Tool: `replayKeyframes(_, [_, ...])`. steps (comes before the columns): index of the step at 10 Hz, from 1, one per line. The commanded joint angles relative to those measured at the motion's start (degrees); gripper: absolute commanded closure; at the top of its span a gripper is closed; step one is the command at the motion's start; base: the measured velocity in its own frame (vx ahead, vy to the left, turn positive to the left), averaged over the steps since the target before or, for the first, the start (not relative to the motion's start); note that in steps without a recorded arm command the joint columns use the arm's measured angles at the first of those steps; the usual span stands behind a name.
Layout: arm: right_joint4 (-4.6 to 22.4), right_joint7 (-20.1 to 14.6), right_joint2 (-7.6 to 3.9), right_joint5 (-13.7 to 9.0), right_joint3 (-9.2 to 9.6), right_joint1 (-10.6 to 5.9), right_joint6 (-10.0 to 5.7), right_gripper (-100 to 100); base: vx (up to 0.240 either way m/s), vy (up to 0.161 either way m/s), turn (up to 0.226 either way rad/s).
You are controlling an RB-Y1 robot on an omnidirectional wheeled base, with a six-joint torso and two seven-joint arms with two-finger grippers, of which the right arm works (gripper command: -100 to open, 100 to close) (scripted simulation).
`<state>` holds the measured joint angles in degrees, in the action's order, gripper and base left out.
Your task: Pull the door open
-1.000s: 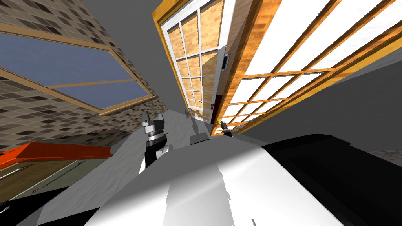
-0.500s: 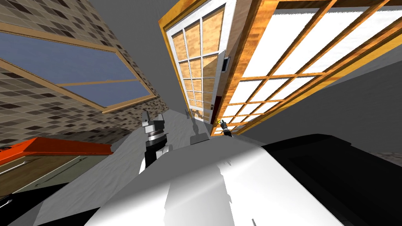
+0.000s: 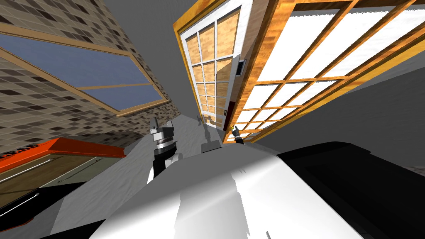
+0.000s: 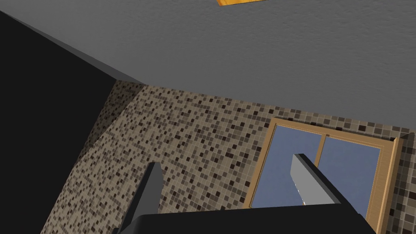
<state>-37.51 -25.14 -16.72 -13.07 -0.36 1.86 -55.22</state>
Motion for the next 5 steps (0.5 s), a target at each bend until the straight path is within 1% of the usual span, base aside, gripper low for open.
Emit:
replayKeyframes(1, [0.26, -1.84, 0.22, -0.58, 0.27, -0.28, -0.06, -100, -0.051, -0.001, 0.03])
replayKeyframes(3, [-0.56, -5.53, 0.76, -2.77, 1.01, -0.25, 0.59, -100, -0.071, -0.008, 0.064])
replayKeyframes(4, [-0.56, -6.38, 0.76, -2.77, 1.01, -0.25, 0.59, -100, -0.056, -0.009, 0.022])
replayKeyframes(5, [-1.0, -8.49, 1.05, -3.94, 1.4, -0.24, 0.93, -100, -0.049, -0.01, 0.043])
